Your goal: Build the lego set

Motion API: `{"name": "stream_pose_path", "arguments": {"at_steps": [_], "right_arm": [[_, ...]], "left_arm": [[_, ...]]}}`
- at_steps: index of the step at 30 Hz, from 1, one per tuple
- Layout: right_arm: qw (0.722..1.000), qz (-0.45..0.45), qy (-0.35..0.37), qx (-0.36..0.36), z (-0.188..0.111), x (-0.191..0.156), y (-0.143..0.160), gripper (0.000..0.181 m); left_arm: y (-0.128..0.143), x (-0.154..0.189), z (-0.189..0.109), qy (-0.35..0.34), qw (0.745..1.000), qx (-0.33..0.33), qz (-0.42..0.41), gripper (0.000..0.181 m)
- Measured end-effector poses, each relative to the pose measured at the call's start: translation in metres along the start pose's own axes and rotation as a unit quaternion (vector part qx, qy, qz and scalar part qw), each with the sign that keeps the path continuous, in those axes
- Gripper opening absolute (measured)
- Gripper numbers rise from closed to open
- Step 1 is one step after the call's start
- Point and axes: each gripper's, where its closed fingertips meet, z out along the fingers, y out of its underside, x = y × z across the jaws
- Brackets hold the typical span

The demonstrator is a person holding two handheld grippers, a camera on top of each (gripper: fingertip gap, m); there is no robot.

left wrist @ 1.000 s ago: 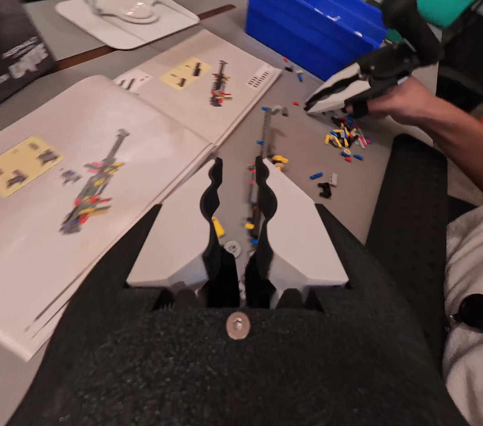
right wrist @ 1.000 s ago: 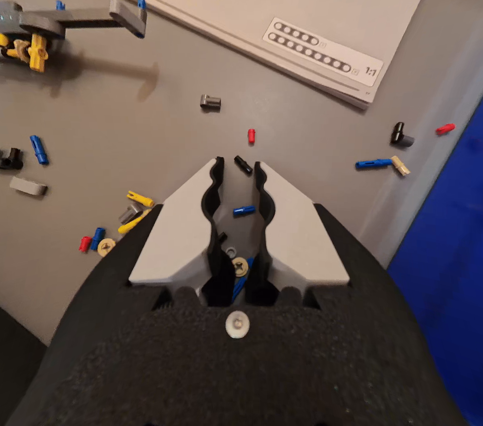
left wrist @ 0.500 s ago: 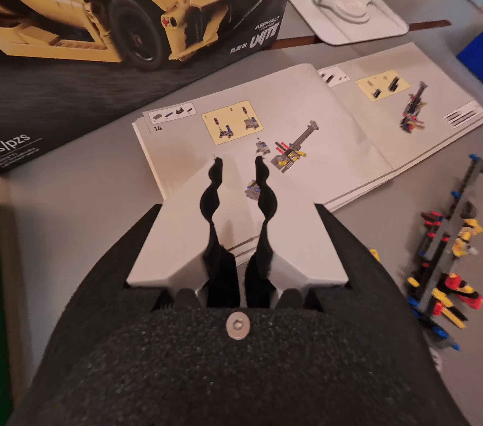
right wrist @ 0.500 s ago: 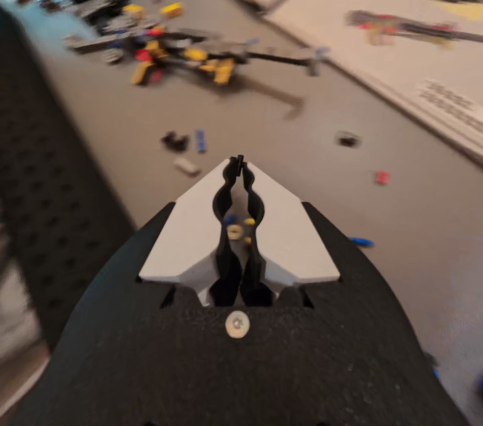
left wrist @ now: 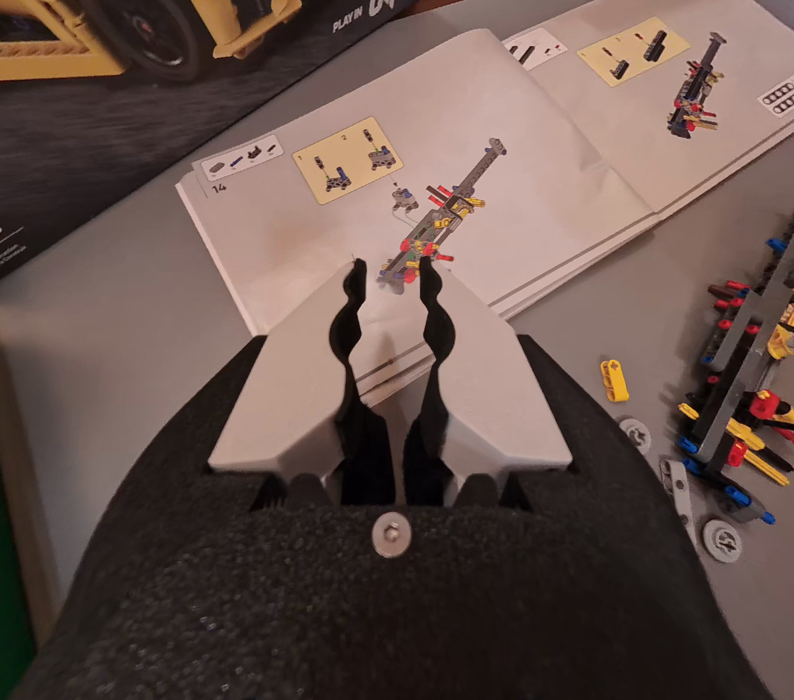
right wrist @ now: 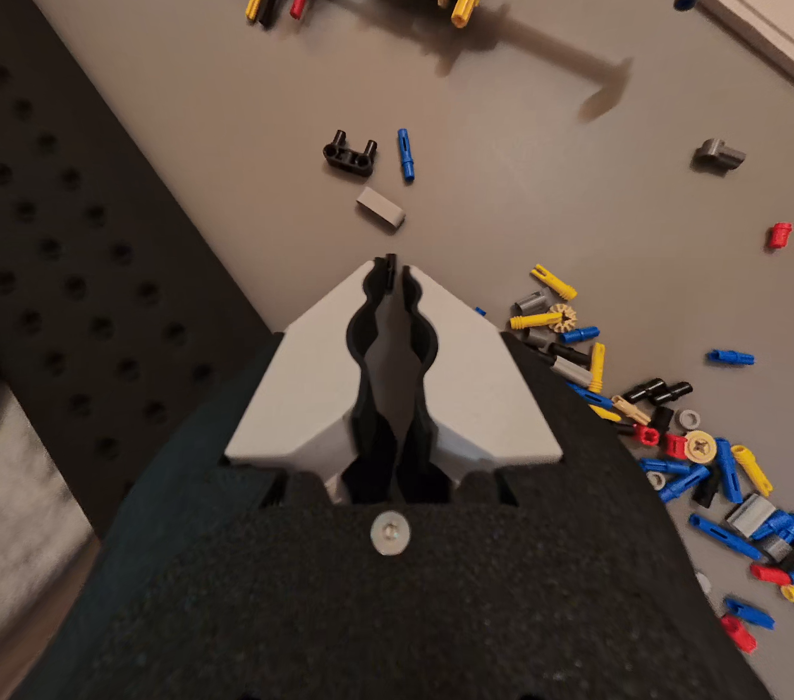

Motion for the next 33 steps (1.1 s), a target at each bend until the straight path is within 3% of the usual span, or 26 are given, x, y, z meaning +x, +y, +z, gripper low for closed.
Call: {"name": "stream_pose_path", "arguments": {"at_steps": [1,4,9,17,27,33], "right_arm": [[1.0,0.004,0.006,0.003,-0.002,0.002,-0.001,0.018],[0.997,0.039,0.03,0.059,-0.021,0.021,-0.012,0.018],[0.975,0.137,0.174,0.031,-0.05,0.101,0.019,0.015],[0.974,0.143,0.174,-0.028,-0.041,0.105,0.038,0.01],[0.978,0.126,0.163,-0.044,-0.037,0.104,0.037,0.003],[0.986,0.102,0.134,-0.006,-0.037,0.088,0.013,0.003]], "left_arm": [[-0.001,0.003,-0.001,0.0,1.0,0.001,0.006,0.023],[-0.001,0.007,-0.003,-0.004,1.0,0.006,0.024,0.023],[0.003,0.012,-0.004,0.0,0.999,0.004,0.04,0.023],[0.004,0.013,-0.006,-0.007,0.998,0.005,0.056,0.023],[0.001,0.01,-0.008,-0.008,0.999,0.019,0.051,0.023],[0.003,0.01,-0.007,-0.008,0.998,0.018,0.052,0.023]]}}
